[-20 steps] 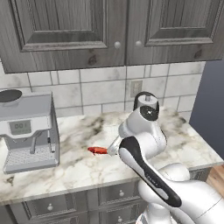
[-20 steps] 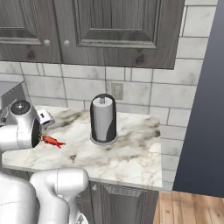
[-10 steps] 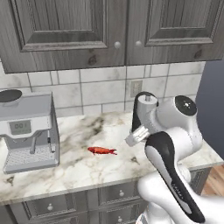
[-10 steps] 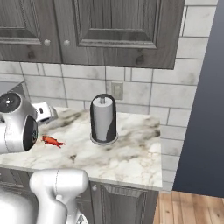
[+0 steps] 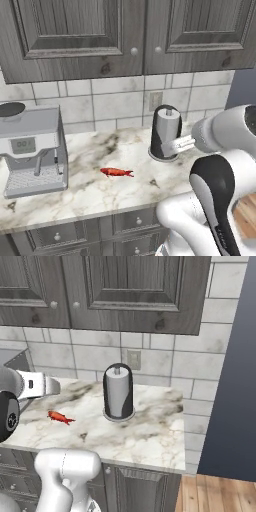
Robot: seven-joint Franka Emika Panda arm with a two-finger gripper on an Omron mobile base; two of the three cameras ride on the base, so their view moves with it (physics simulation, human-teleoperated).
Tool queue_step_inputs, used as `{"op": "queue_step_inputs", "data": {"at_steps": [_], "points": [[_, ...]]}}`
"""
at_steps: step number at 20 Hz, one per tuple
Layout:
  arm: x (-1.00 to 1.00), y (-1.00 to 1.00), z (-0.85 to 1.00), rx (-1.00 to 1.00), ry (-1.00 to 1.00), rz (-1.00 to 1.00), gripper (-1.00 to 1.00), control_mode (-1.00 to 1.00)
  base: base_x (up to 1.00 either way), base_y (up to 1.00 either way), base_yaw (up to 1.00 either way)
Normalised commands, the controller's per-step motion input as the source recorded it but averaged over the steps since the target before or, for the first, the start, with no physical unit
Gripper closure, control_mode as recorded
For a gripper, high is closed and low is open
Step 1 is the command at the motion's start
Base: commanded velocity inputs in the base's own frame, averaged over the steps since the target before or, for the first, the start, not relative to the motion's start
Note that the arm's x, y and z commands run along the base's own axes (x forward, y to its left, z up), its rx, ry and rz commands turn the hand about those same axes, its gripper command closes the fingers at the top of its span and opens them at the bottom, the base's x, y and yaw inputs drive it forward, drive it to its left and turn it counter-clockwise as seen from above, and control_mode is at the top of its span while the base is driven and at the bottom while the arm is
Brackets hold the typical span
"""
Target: Open the fridge, remove the pear, carrot, and fish, and place them on any counter.
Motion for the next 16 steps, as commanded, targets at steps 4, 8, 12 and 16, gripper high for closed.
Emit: {"op": "queue_step_inputs", "data": {"at_steps": [4,8,12,16], "points": [[-0.02,-0.43,0.36,0.12,0.01,-0.07,-1.0,-1.0,0.0,0.0,0.0],[-0.06,-0.28,0.0,0.0,0.0,0.0,-1.0,-1.0,0.0,0.0,0.0],[-0.37,-0.19,0.0,0.0,-0.02,-0.04,-1.0,-1.0,0.0,0.0,0.0],[-0.61,-0.18,0.01,0.0,-0.08,-0.18,-1.0,-1.0,0.0,0.0,0.0]]}}
